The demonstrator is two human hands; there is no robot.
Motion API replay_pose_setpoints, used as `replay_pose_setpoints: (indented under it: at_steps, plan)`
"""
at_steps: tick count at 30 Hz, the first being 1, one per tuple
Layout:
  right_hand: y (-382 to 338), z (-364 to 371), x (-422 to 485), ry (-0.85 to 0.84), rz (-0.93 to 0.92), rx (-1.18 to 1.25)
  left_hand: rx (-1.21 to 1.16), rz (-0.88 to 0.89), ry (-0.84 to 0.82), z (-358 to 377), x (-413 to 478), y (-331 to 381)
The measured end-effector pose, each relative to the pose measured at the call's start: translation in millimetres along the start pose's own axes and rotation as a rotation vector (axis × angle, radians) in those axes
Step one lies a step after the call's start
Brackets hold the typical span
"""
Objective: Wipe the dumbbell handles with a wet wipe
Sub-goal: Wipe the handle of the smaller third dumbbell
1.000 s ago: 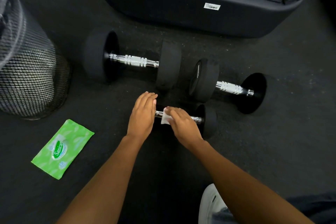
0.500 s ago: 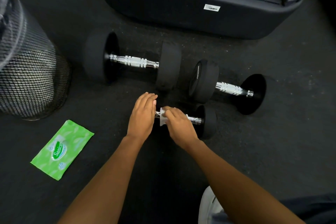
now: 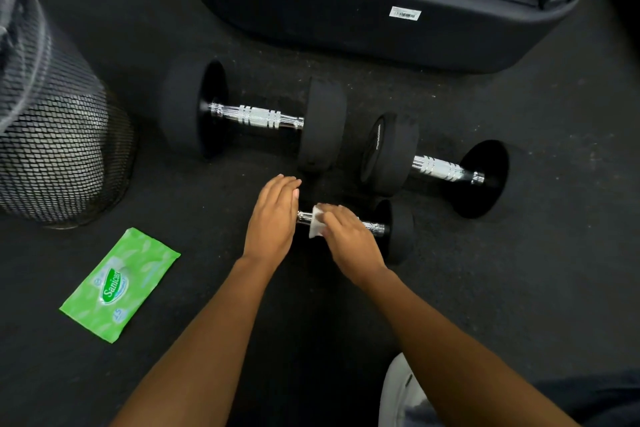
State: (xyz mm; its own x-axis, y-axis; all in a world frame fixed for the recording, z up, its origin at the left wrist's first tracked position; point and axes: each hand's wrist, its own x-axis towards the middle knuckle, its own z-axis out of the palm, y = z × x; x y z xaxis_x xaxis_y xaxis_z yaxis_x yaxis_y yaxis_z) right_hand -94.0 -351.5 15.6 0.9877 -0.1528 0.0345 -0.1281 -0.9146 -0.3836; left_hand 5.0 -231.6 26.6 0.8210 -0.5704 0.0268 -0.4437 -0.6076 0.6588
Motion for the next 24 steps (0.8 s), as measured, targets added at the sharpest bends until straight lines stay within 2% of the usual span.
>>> replay_pose_setpoints:
  at_steps: [5, 10, 13, 20, 24]
  plan:
    - [-27, 3, 28, -0.035, 0.141, 0.071, -0.004, 0.009, 0.01, 3, 1, -3]
    - [-19, 6, 21, -0.052, -0.004, 0.063, -0.003, -0.001, -0.006, 3, 0, -6]
    - [-5, 3, 10, -0.047, -0.009, 0.057, -0.004, -0.006, -0.006, 2, 0, -2]
    - [-18, 9, 9, 0.053, 0.219, 0.043, 0.042, 0.025, 0.001, 1, 1, -2]
    - [-24, 12, 10, 0.009, 0.038, -0.02, 0.036, 0.029, -0.014, -1, 0, -1]
